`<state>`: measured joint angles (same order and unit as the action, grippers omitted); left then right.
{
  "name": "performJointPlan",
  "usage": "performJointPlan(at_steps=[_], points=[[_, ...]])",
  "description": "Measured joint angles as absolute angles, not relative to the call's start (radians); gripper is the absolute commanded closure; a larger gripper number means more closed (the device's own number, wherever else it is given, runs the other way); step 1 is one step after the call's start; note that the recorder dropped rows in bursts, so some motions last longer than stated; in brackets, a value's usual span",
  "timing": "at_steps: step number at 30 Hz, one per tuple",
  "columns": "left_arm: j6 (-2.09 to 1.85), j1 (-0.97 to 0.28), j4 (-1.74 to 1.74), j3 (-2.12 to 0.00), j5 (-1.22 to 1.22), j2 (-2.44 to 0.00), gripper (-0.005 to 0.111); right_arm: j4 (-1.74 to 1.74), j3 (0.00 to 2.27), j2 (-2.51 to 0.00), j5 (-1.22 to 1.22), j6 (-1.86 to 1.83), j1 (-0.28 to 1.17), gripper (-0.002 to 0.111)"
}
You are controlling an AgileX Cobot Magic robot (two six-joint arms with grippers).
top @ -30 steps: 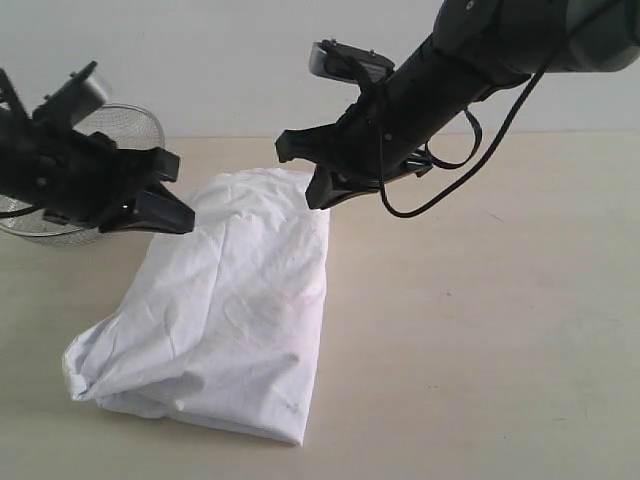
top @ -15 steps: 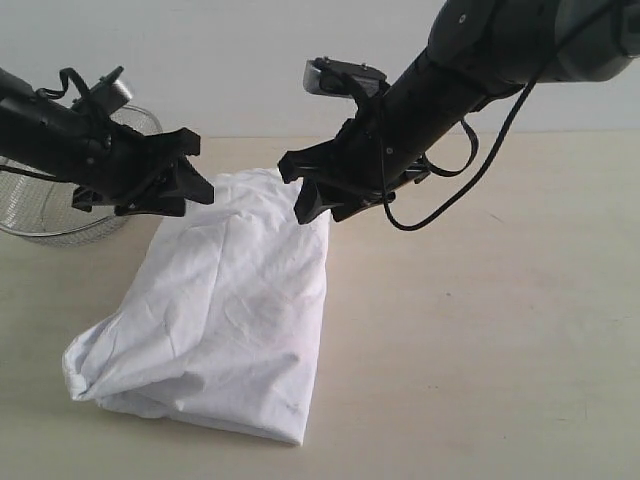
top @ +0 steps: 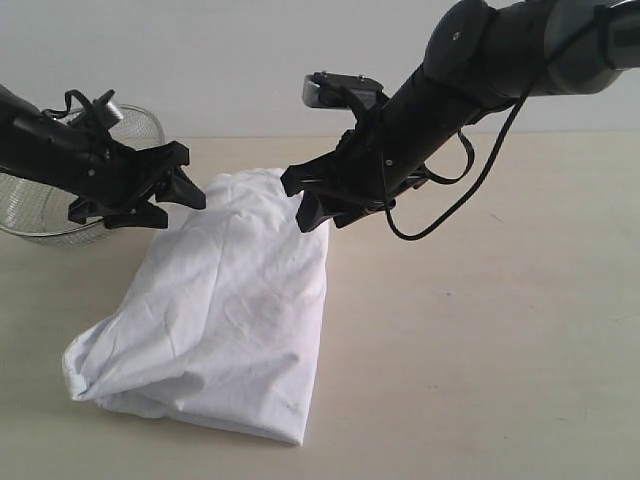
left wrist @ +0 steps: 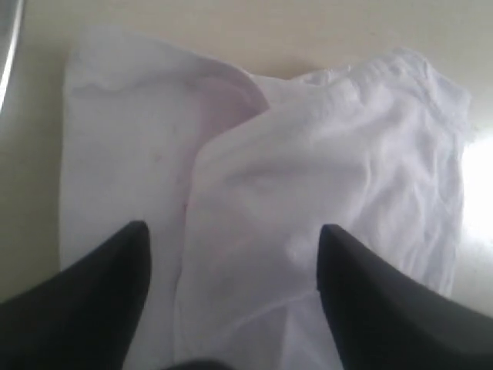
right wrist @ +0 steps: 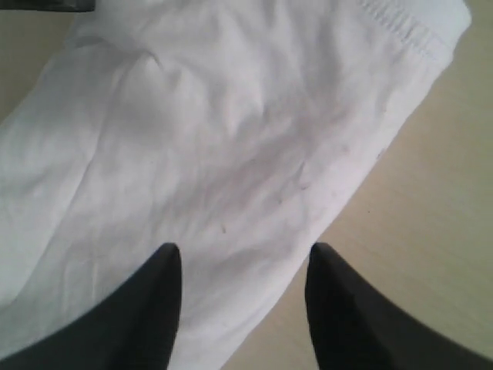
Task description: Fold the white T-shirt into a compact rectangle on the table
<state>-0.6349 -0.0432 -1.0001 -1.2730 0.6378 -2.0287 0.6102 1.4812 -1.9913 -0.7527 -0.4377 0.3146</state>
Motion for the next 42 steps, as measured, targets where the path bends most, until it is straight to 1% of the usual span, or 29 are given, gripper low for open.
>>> performJointPlan(at_steps=[7, 13, 16, 19, 24, 26, 31, 42], points=[[-0.653, -0.048, -1.026, -1.337, 0.667, -2.089, 0.047, 0.610, 1.481, -1.991, -0.741, -0.446, 0.315, 0.064], [-0.659, -0.089, -1.034, -1.375, 0.672, -2.130, 0.051, 0.610, 1.481, -1.991, -0.733, -0.449, 0.315, 0.064], [-0.660, -0.105, -1.038, -1.385, 0.672, -2.148, 0.055, 0.610, 1.481, -1.991, -0.733, -0.451, 0.315, 0.064], [-0.663, -0.109, -1.038, -1.390, 0.669, -2.151, 0.065, 0.610, 1.481, -1.991, -0.733, -0.451, 0.315, 0.064], [-0.664, -0.109, -1.033, -1.392, 0.669, -2.151, 0.095, 0.610, 1.481, -1.991, -0.733, -0.455, 0.315, 0.064], [-0.664, -0.109, -1.029, -1.392, 0.671, -2.151, 0.102, 0.610, 1.481, -1.991, -0.733, -0.455, 0.315, 0.064], [-0.659, -0.109, -0.987, -1.392, 0.671, -2.145, 0.102, 0.610, 1.481, -1.991, -0.733, -0.455, 0.315, 0.064], [-0.579, -0.109, -0.852, -1.393, 0.664, -2.041, 0.102, 0.610, 1.481, -1.991, -0.735, -0.455, 0.315, 0.064]])
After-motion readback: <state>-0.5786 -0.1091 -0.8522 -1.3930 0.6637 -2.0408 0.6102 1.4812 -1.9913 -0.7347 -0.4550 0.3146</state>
